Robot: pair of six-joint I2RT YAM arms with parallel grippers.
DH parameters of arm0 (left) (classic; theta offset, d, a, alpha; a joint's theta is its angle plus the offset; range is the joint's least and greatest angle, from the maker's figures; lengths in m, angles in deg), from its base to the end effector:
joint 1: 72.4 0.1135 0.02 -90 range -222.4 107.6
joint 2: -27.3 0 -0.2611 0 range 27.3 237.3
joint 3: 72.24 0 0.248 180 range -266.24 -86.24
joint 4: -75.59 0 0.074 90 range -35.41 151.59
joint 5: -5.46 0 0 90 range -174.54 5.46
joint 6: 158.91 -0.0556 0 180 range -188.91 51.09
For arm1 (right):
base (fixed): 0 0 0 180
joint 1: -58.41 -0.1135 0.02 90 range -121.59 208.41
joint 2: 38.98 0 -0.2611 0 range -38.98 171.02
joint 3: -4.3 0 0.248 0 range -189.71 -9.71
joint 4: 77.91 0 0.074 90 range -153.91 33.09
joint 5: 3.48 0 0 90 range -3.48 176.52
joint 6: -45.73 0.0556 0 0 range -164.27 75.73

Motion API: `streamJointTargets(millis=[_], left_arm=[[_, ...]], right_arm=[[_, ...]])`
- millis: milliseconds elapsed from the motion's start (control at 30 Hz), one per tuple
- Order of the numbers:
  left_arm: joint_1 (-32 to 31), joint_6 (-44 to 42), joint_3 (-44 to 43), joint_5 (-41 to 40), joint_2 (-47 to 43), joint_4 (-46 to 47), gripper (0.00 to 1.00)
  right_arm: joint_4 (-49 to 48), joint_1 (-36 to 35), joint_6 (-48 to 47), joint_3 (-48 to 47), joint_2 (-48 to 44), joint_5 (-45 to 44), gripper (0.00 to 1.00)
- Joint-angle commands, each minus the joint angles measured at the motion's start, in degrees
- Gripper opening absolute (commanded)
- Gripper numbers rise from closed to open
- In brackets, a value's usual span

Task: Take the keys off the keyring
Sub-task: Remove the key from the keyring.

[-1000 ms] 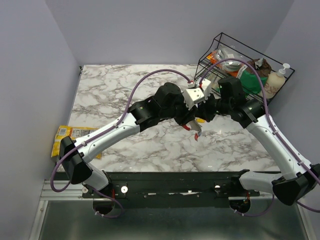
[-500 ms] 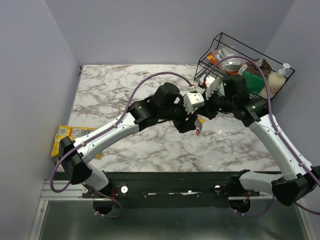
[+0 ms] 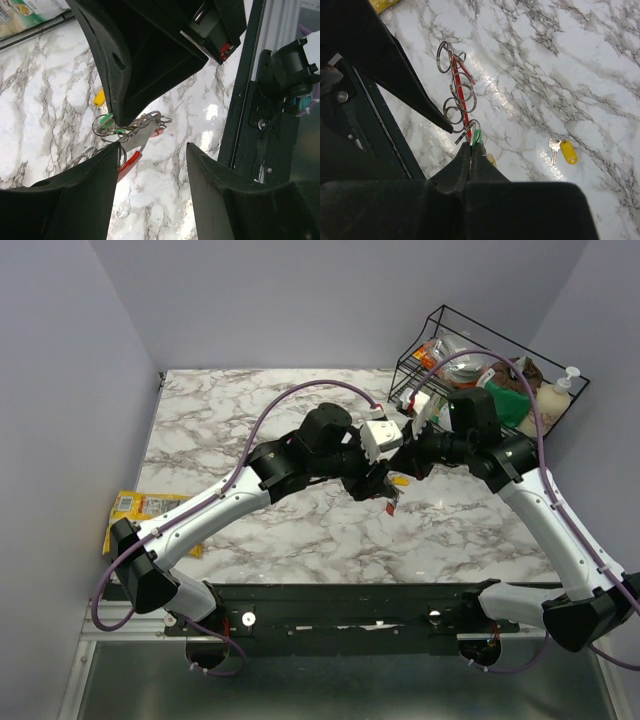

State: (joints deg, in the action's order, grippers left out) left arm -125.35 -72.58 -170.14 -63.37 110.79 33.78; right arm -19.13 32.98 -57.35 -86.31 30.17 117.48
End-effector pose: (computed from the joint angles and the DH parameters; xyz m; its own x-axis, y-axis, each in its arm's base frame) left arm 0.1902 -0.2853 0.3767 -0.2167 0.3861 -0.8966 0.9533 0.2818 -0.1090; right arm 0.2177 0.1352 0.3745 -0.3664 -0.3891 -0.8452 -0.8425 0.5243 0.1238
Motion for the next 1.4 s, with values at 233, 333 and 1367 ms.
streamJointTargets(millis=[233,333,1367], left_arm=[[-0.2,-0.3,0.2,-6.6,1.7,2.0,0.56],[-0.8,-0.5,-0.5,-7.5,2.5,1.7,0.54],[-2.1,-0.1,-2.4,-16.7,4.7,1.8,0.0]], right_arm=[[-0.7,2.4,2.4,-2.4,-0.4,10.0,0.01],[-0.6,2.4,2.4,-2.3,-0.3,11.0,0.01],[-1.9,2.6,2.1,0.6,-2.3,9.7,0.01]])
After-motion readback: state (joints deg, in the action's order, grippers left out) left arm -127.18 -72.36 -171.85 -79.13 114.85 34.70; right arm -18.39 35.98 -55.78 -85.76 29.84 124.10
